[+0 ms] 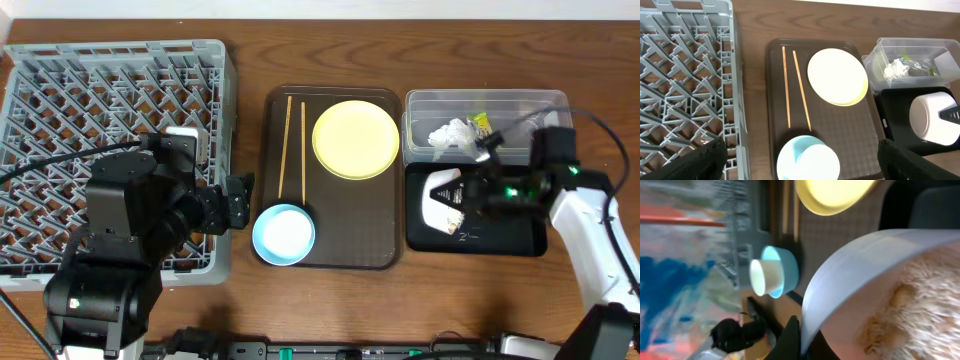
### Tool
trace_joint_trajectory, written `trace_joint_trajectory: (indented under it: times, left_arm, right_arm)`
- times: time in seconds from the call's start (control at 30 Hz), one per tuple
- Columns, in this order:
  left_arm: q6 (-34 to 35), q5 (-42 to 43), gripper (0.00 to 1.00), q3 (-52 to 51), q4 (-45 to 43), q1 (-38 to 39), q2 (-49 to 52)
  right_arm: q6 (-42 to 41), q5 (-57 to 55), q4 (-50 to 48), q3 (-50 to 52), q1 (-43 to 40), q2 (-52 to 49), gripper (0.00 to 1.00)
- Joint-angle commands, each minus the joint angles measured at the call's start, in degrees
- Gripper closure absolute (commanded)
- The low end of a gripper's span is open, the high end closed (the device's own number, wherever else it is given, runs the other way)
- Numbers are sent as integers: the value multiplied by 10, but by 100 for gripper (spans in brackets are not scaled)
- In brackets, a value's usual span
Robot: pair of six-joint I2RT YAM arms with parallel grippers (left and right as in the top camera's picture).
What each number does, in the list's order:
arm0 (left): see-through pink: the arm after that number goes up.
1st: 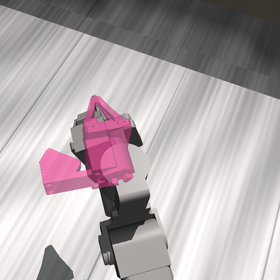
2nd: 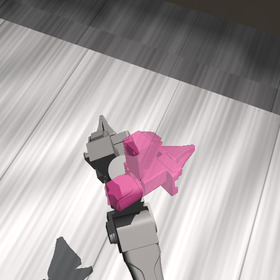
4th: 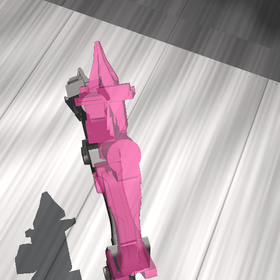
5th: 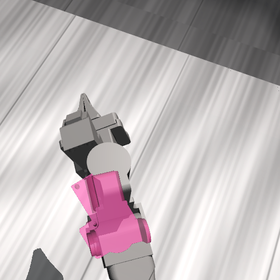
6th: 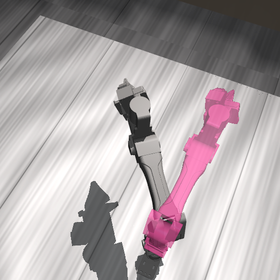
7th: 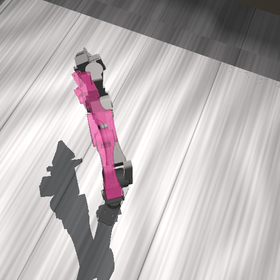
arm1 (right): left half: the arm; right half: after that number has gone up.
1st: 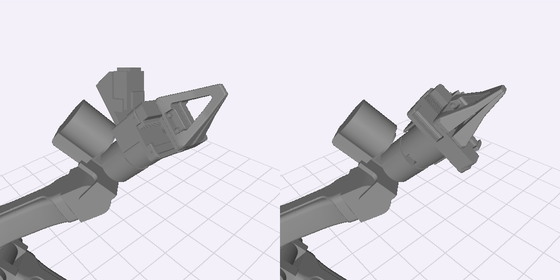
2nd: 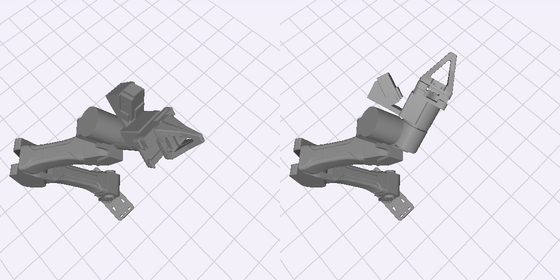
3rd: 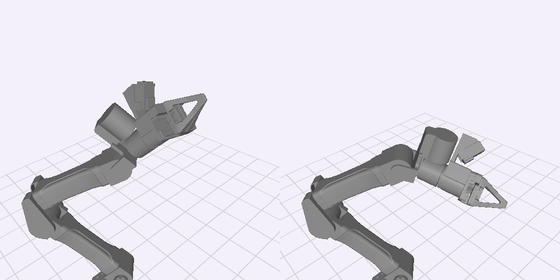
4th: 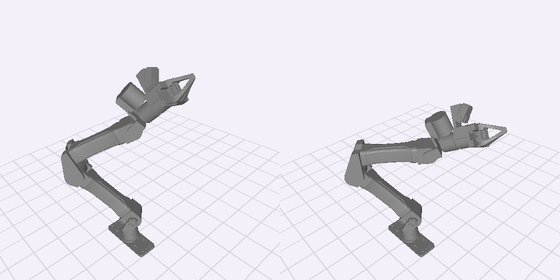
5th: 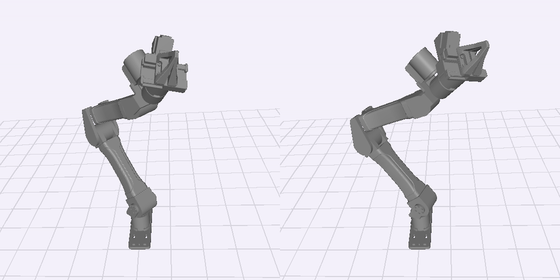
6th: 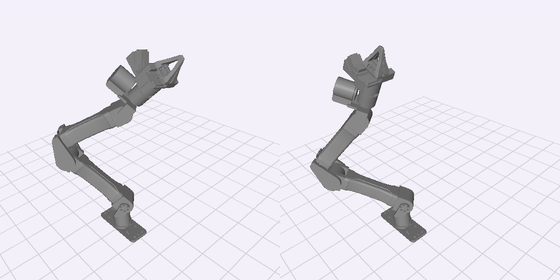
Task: Sort waste into correct bins and load items into the dishwasher
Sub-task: 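Tip the pink bowl over the black tray to dump its food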
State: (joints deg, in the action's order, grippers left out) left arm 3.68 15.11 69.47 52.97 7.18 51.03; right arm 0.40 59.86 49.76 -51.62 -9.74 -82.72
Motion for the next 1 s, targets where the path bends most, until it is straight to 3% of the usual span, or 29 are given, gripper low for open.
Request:
trace_joint_trajectory:
  times: [0.0,0.1,0.23,0.33,0.43,0.67,0.73,0.8,0.87,0.93,0.97]
  left_arm:
    - [3,8,4,13,2,-2,1]
    - [3,8,4,13,2,-2,1]
    - [3,8,4,13,2,-2,1]
    - [3,7,4,13,2,-2,1]
    - [3,7,4,13,2,-2,1]
    - [3,7,4,13,2,-2,1]
    - [3,7,4,13,2,-2,1]
    - [3,8,4,13,2,-2,1]
    - [3,8,4,13,2,-2,1]
    - [3,7,4,13,2,-2,1]
    - [3,8,4,13,2,-2,1]
  right_arm:
    - [95,149,-21,37,-42,1,99]
    - [106,201,-37,57,-76,1,99]
    - [108,164,-44,59,-104,1,99]
    - [118,242,-35,59,-114,1,99]
    - [93,158,-50,59,-116,1,99]
    - [93,156,-44,59,-116,-1,99]
    - [153,231,-25,59,-115,-1,99]
    - [150,188,-31,59,-115,-2,99]
    - [131,222,-20,59,-114,-2,99]
    - [181,269,5,59,-109,2,99]
    - [184,231,0,59,-109,2,99]
